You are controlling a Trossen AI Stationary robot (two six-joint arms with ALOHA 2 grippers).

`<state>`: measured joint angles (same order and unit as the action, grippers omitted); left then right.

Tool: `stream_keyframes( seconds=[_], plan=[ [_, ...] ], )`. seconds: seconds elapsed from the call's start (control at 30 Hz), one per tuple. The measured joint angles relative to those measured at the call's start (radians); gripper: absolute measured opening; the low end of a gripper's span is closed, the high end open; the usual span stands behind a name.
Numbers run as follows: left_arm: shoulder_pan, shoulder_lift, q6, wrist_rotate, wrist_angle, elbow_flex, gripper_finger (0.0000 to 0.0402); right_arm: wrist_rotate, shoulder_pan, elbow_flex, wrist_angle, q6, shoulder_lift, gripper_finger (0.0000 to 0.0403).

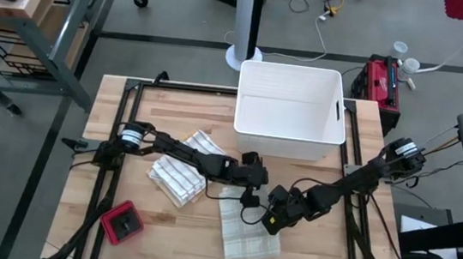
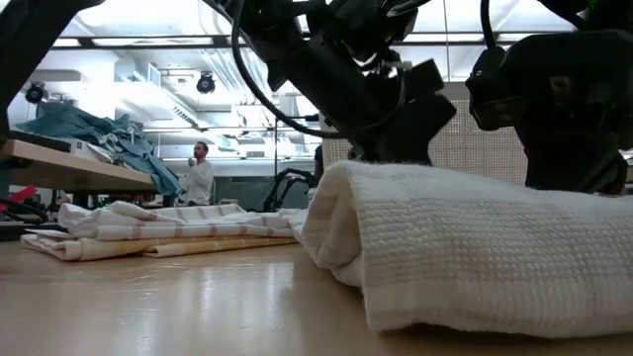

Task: Fold towel
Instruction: Fold the light gray patterned towel

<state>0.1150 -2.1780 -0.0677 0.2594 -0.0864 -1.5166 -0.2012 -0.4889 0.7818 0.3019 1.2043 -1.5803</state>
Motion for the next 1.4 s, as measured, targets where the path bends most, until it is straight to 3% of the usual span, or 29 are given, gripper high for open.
stream_keyframes(
  seconds=[0.37, 0.73, 1.0, 1.27, 1.4],
  plan=[
    [0.000, 0.034, 0.062, -0.199, -0.002, -0.004, 0.0046, -0.027, -0.002, 0.000, -0.003, -0.001, 0.061, 0.0018],
    [0.000, 0.031, 0.068, -0.194, -0.001, -0.002, 0.0093, -0.036, -0.002, 0.000, -0.002, -0.004, 0.062, 0.0072],
    [-0.010, 0.004, 0.070, -0.190, 0.012, -0.001, 0.0082, -0.037, -0.002, 0.000, -0.003, -0.014, 0.058, 0.0100],
    [-0.013, -0.018, 0.061, -0.180, 0.023, -0.001, 0.0065, -0.035, -0.002, 0.000, -0.001, 0.017, 0.058, 0.0091],
    [-0.014, -0.023, 0.066, -0.180, 0.024, -0.001, 0.0030, -0.034, -0.002, 0.000, -0.001, 0.043, 0.058, 0.0079]
  ],
)
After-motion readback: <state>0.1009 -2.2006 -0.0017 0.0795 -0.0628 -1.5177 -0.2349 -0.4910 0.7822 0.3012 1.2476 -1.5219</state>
